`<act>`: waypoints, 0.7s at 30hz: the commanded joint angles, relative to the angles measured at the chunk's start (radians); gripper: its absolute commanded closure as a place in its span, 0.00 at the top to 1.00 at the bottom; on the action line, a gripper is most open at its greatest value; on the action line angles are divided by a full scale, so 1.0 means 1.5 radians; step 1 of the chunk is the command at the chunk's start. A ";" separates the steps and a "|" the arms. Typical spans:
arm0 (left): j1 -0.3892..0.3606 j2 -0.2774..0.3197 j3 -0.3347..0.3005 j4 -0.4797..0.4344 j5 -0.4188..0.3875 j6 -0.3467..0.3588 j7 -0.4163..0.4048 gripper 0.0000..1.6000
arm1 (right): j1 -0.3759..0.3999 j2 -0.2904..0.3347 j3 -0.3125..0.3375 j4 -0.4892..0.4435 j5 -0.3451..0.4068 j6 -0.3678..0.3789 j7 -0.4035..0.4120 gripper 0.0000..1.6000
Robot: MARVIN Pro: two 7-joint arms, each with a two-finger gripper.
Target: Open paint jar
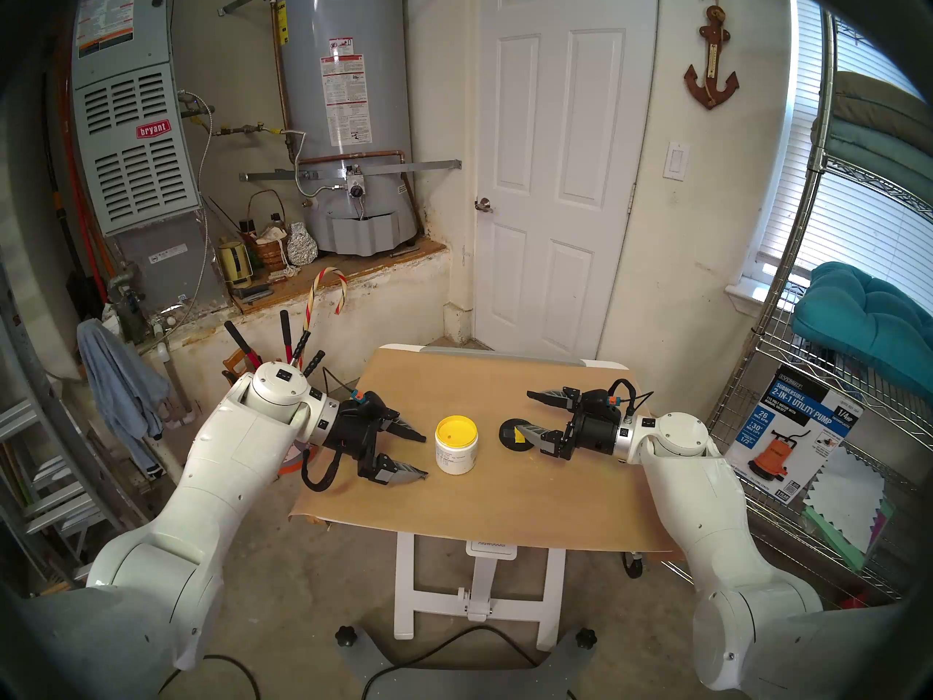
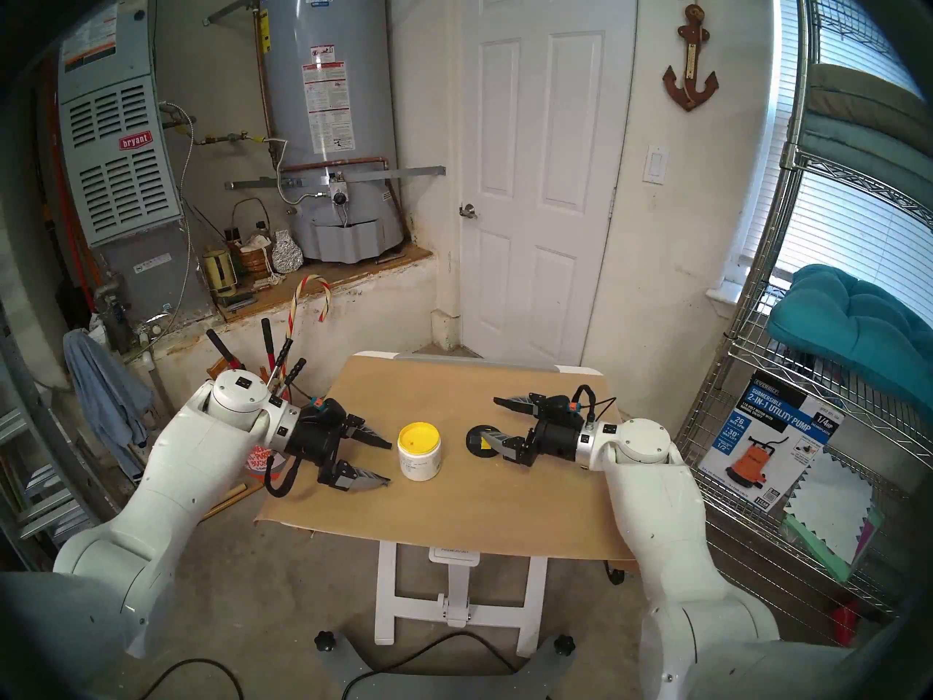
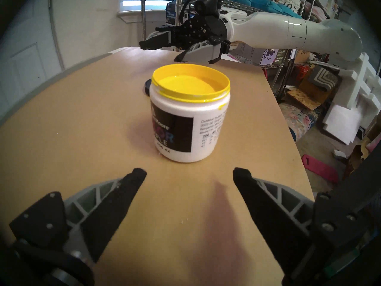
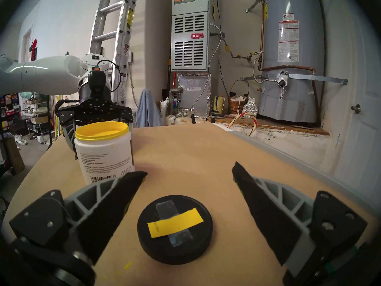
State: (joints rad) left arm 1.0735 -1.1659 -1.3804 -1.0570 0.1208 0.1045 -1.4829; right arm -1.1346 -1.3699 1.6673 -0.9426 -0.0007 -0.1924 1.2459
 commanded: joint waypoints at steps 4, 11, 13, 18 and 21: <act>-0.011 0.026 -0.091 -0.026 -0.016 0.002 0.095 1.00 | 0.003 -0.019 0.022 -0.019 0.010 -0.002 -0.037 1.00; -0.048 -0.004 -0.155 0.001 -0.010 0.029 0.183 1.00 | -0.004 -0.042 0.040 -0.038 0.006 0.001 -0.091 1.00; -0.059 -0.023 -0.165 0.013 -0.010 0.037 0.205 1.00 | -0.006 -0.055 0.045 -0.043 0.004 0.008 -0.116 1.00; -0.076 -0.063 -0.171 0.029 -0.007 0.037 0.268 1.00 | -0.006 -0.088 0.064 -0.046 0.013 0.018 -0.175 1.00; -0.088 -0.093 -0.186 0.050 -0.012 0.041 0.324 1.00 | -0.009 -0.112 0.075 -0.053 0.016 0.025 -0.218 1.00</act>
State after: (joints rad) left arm 1.0090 -1.2136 -1.6307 -0.9993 0.1097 0.1622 -1.1030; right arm -1.1529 -1.4542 1.7597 -0.9847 0.0043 -0.1687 1.0108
